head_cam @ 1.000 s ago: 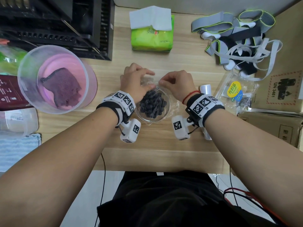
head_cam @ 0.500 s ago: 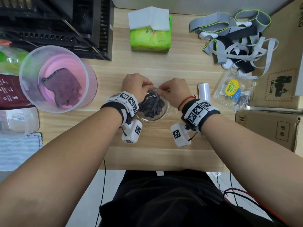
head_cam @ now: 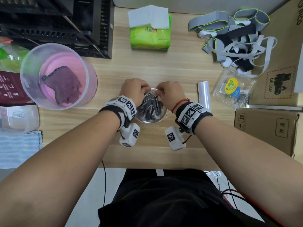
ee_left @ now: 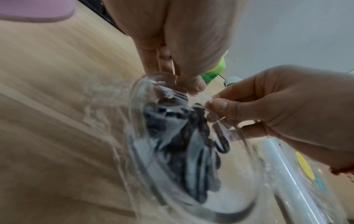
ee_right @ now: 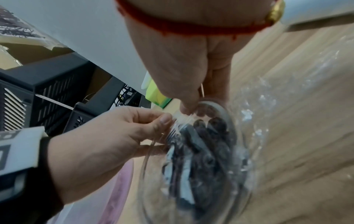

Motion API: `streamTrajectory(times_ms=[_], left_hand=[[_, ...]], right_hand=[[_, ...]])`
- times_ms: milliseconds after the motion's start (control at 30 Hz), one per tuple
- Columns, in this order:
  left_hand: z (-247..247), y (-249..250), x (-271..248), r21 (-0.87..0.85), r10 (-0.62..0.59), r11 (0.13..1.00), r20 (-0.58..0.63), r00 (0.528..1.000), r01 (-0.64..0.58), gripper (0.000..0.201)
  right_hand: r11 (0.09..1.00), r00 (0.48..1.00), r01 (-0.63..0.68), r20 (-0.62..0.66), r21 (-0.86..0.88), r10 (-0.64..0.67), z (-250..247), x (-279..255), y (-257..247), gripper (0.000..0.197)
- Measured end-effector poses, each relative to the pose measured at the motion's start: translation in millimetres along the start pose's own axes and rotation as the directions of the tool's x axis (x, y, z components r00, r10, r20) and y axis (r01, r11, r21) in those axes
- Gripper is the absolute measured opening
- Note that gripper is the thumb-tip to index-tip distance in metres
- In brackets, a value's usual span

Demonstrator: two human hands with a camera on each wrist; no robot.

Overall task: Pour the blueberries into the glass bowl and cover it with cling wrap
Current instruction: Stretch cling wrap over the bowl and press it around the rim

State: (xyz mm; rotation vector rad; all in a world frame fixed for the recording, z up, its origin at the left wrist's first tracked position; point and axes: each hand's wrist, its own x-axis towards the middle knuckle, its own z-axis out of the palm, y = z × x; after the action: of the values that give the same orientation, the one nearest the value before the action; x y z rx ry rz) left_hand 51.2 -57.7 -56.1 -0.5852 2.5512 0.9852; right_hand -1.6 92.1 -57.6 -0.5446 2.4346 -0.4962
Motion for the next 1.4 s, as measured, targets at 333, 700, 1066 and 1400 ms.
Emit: streamTrajectory(times_ms=[333, 700, 1066, 1400], left_hand=[[-10.2, -17.8, -15.8, -0.029, -0.1, 0.995, 0.01, 0.995, 0.1, 0.039], [-2.6, -43.8, -38.9, -0.326, -0.306, 0.895, 0.046, 0.951, 0.304, 0.024], [0.7, -46.8, -49.9, -0.275, -0.362, 0.879, 0.149, 0.92, 0.391, 0.027], [-0.5, -55.3, -61.1, -0.438, -0.314, 0.802, 0.269, 0.91, 0.406, 0.061]], right_hand=[[0.975, 0.983, -0.184, -0.001, 0.126, 0.186, -7.4, -14.8, 23.2, 0.036], [0.774, 0.957, -0.265, 0.061, 0.574, 0.283, 1.8, -43.0, 37.6, 0.003], [0.571, 0.901, -0.396, 0.185, 0.719, 0.391, 16.8, -49.5, 40.4, 0.016], [0.44, 0.891, -0.405, 0.237, 0.801, 0.388, 16.5, -57.6, 31.4, 0.016]])
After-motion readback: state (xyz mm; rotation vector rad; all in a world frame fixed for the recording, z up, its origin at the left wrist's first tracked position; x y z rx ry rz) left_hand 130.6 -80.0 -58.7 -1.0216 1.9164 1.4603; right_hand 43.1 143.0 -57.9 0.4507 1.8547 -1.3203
